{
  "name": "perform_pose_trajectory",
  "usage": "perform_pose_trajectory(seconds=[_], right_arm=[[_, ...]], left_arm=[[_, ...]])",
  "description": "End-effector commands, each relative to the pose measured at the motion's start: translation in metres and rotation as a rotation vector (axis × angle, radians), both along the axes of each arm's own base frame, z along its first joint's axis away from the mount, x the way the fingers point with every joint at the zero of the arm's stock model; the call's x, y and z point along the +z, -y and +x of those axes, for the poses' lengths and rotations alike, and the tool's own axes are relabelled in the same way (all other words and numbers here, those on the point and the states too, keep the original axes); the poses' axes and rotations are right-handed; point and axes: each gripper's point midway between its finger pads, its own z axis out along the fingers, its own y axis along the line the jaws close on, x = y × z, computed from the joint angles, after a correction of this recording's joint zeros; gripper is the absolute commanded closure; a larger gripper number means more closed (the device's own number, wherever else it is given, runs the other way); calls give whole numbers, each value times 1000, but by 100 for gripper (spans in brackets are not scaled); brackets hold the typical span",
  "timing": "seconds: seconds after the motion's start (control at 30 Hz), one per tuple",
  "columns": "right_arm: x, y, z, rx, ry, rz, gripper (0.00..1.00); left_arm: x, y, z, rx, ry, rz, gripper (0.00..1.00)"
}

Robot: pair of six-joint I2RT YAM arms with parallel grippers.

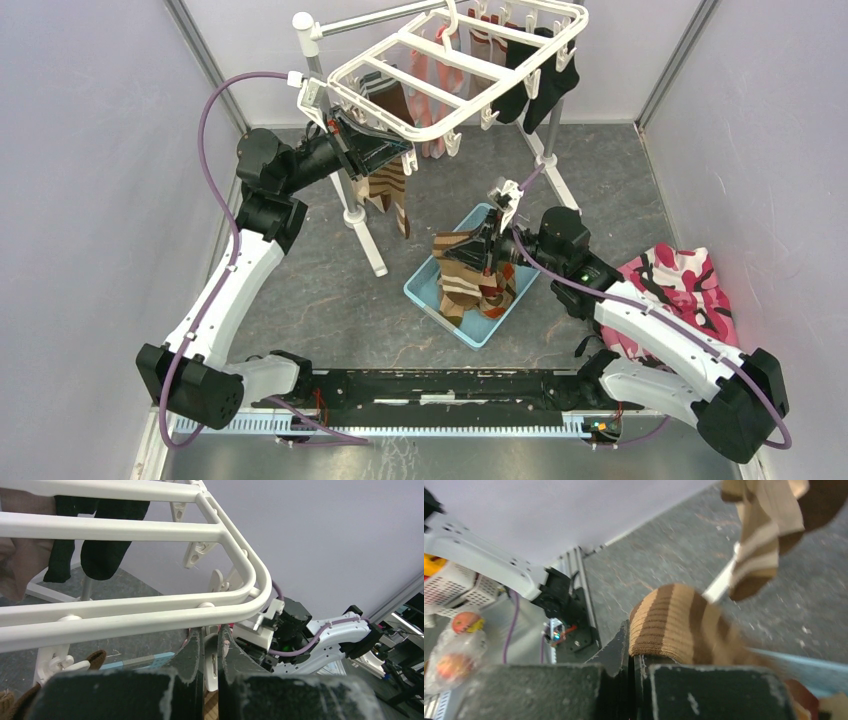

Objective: Remove the socks clipped to the hanger
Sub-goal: Place the sock in the bin.

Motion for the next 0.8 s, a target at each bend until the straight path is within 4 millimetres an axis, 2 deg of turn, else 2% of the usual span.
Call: perform_pose_trajectory(seconds=[0.0, 0.03, 0.13, 0.23, 0.27, 0.33, 0.4, 0.43, 0.53, 0.57, 0.6, 0.77], right_arm=[[-28, 21, 13, -123, 3, -116, 100], [-28, 24, 17, -145, 8, -126, 100], [-33, 33, 32, -234, 11, -174, 100], [-45, 42, 46, -304, 0, -226, 100], [-49, 45, 50, -327, -4, -237, 100], [-65, 54, 56, -378, -26, -281, 100], [-84, 67, 59, -436, -41, -331, 96], [-91, 74, 62, -474, -42, -358, 88], [-109, 98, 70, -589, -38, -449, 53], [-109, 107, 74, -635, -25, -467, 42], [-106, 111, 75, -660, -11, -470, 35], [-84, 132, 83, -795, 43, -501, 18]], left_arm=[[20, -4, -10, -1, 39, -15, 98], [20, -4, -9, 5, 34, -16, 96], [18, -5, -6, 22, 12, -12, 70], [10, -6, -7, 28, -17, 2, 29], [8, -6, -8, 29, -23, 6, 23], [0, -8, -11, 33, -42, 20, 17], [-7, -9, -16, 35, -46, 33, 16], [-9, -10, -17, 35, -43, 36, 16], [-12, -10, -21, 24, -26, 47, 16], [-12, -10, -21, 22, -16, 51, 17], [-12, -9, -21, 19, -6, 56, 17], [-12, -8, -24, -6, 30, 79, 18]])
